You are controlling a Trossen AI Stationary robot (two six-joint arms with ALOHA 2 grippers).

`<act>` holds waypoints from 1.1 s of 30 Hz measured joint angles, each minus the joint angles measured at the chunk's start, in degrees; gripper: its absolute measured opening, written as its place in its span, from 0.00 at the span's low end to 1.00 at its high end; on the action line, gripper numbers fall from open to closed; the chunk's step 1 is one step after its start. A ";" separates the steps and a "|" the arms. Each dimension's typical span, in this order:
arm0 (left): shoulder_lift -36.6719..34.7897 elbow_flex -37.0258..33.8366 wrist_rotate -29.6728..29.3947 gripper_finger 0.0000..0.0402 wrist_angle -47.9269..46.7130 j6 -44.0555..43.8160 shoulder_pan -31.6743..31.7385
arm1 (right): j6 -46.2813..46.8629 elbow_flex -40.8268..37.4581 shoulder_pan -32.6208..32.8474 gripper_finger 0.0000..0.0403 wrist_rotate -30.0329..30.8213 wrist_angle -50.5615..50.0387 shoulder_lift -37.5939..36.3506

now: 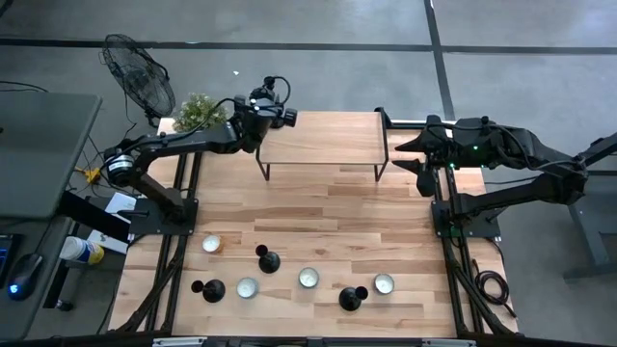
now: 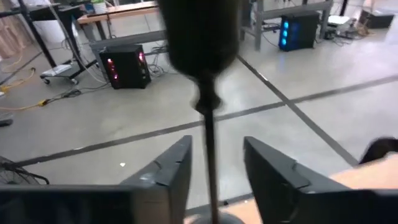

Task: Pick & Place candle stick holders
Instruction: Put the black candle holder on the shelf

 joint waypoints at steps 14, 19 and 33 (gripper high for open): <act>-8.45 0.02 -5.12 0.50 -14.04 -0.58 -7.53 | 2.53 0.00 0.00 0.42 -0.03 -3.29 0.02; -13.98 0.03 -5.14 0.50 -21.63 -3.30 -12.21 | 2.72 0.00 0.00 0.42 -0.48 -5.34 0.02; -28.51 0.04 9.97 0.50 -39.25 -11.66 -26.10 | 2.72 0.00 0.01 0.42 -1.12 -5.30 0.01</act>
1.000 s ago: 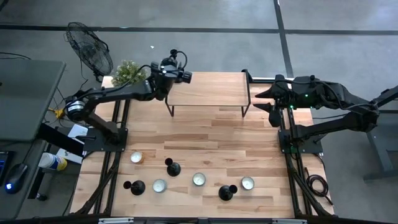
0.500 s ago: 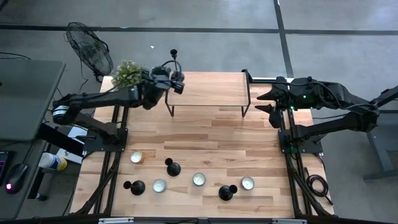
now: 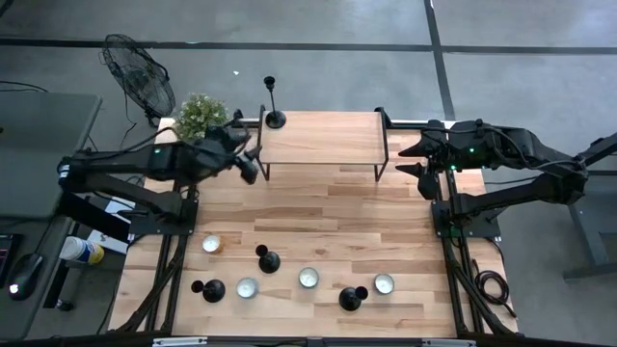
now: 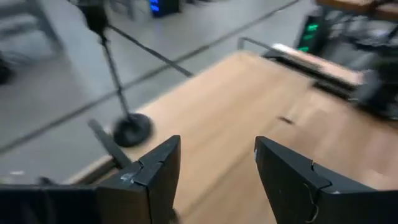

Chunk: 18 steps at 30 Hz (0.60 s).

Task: Pick & Place candle stick holders
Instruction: Put the black candle holder on the shelf

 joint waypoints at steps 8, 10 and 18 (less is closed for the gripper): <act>-1.21 -0.02 7.21 0.50 -8.54 -7.27 -5.73 | -0.11 0.00 -0.01 0.42 -3.39 -0.70 0.01; -1.21 -0.02 7.37 0.50 -9.20 -8.14 -6.94 | -0.13 0.00 0.01 0.42 -5.86 -2.76 0.01; -1.73 -0.02 6.95 0.50 -10.26 -8.29 -8.52 | 5.84 -10.18 3.31 0.42 -17.26 -3.96 -1.90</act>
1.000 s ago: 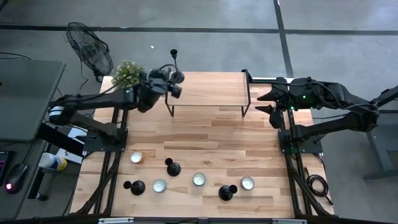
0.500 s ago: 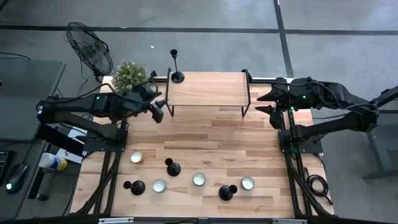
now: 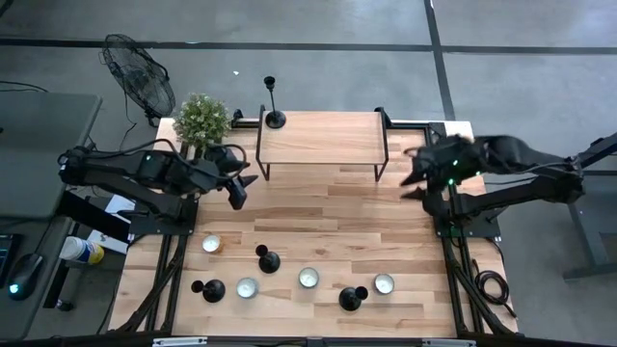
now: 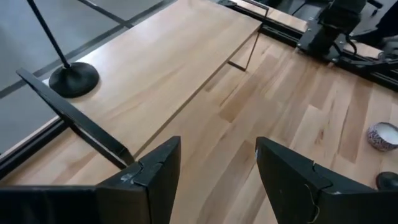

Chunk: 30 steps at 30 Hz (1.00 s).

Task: Pick & Place candle stick holders
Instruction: Put the black candle holder on the shelf

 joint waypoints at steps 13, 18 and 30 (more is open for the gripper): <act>-0.18 0.00 0.17 0.50 -2.34 0.11 0.15 | 16.13 -24.50 19.81 0.42 -0.87 34.21 -3.13; -0.18 0.00 0.17 0.50 -2.33 0.13 0.15 | 15.71 -27.81 28.02 0.42 4.18 42.29 -0.39; -0.18 0.00 0.38 0.50 -2.31 0.13 0.15 | 12.48 -28.99 38.22 0.48 13.02 52.63 11.92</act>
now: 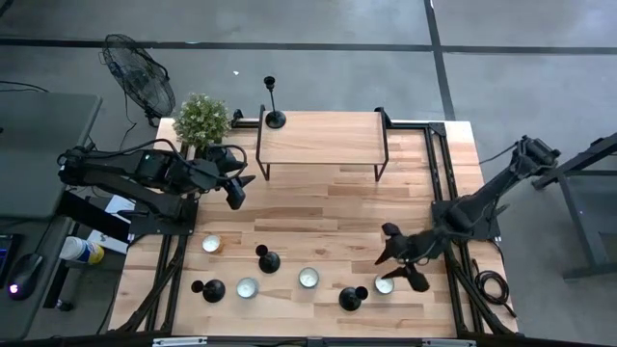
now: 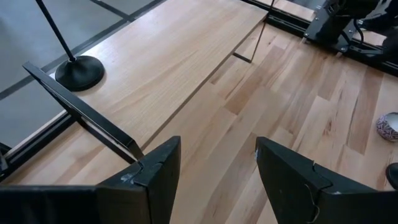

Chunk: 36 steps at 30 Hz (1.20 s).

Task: Pick & Place candle stick holders
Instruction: Put the black candle holder on the shelf

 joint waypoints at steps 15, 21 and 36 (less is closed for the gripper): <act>0.00 0.00 1.03 0.50 0.07 -0.04 0.00 | -4.89 0.02 0.91 0.62 2.34 18.59 10.52; 0.00 0.00 1.38 0.50 0.06 -0.02 0.02 | -6.64 0.09 0.91 0.62 3.55 26.21 13.28; 0.00 0.00 2.52 0.50 0.02 -0.02 0.00 | -8.53 7.50 0.91 0.58 3.62 28.32 20.75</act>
